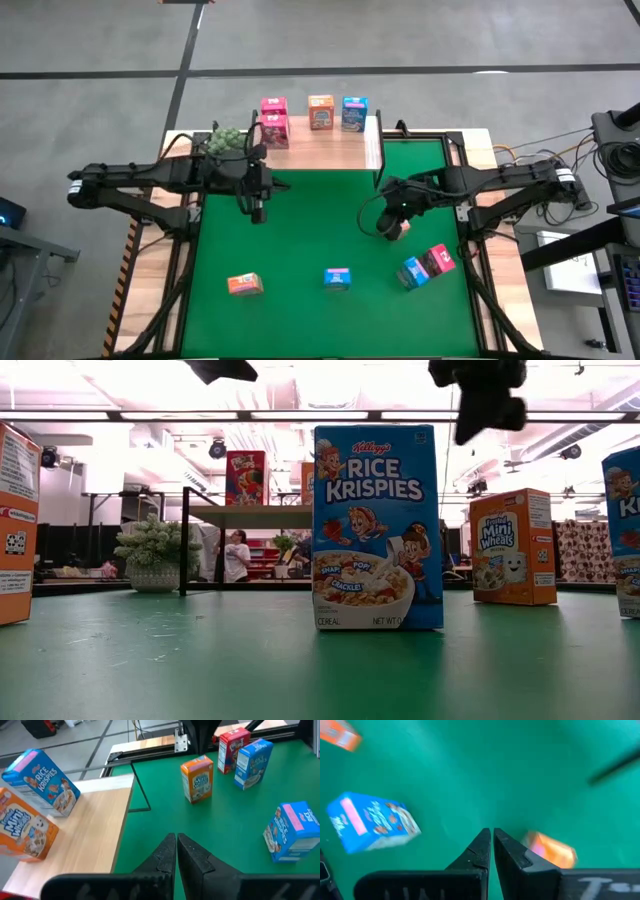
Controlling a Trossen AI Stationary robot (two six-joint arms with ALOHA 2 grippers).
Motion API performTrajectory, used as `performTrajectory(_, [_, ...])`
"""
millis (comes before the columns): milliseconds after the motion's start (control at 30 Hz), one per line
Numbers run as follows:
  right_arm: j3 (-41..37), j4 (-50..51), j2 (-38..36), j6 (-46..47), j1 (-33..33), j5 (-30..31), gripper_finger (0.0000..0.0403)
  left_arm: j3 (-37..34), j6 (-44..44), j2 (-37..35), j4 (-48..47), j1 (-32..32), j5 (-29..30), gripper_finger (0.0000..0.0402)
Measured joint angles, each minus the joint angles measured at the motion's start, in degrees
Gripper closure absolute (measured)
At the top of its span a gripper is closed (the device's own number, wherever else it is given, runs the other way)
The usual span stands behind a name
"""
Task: Stack cereal on shelf
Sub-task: Put the right orange cereal box on the shelf aligned with the other orange cereal box
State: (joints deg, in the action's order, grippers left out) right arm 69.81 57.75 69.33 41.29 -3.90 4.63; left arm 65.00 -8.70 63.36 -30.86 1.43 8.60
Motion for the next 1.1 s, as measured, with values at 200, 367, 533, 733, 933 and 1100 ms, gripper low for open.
performTrajectory(200, [2.05,12.02,-0.01,8.91,0.02,-0.67,0.039,-0.03,0.75,-1.17,0.18,0.02,-0.02,0.0401])
performTrajectory(367, [1.76,15.0,-0.37,12.15,0.02,-0.64,0.0386,-0.05,0.75,-1.12,0.03,0.02,-0.02,0.0401])
performTrajectory(533, [1.04,14.96,0.62,12.33,0.02,-0.71,0.034,-0.05,0.73,-0.64,-0.03,0.07,-0.02,0.0401])
performTrajectory(733, [0.71,14.81,2.94,12.33,0.02,-0.6,0.0234,-0.05,0.71,-0.62,-0.05,0.07,-0.02,0.0401])
performTrajectory(933, [0.65,14.85,6.65,12.04,0.02,-0.38,0.0148,-0.05,0.71,-0.62,-0.05,0.04,-0.02,0.0401])
performTrajectory(1100, [0.65,14.9,9.34,11.41,0.02,-0.14,0.0114,-0.05,0.69,-0.62,-0.04,0.04,-0.02,0.0401])
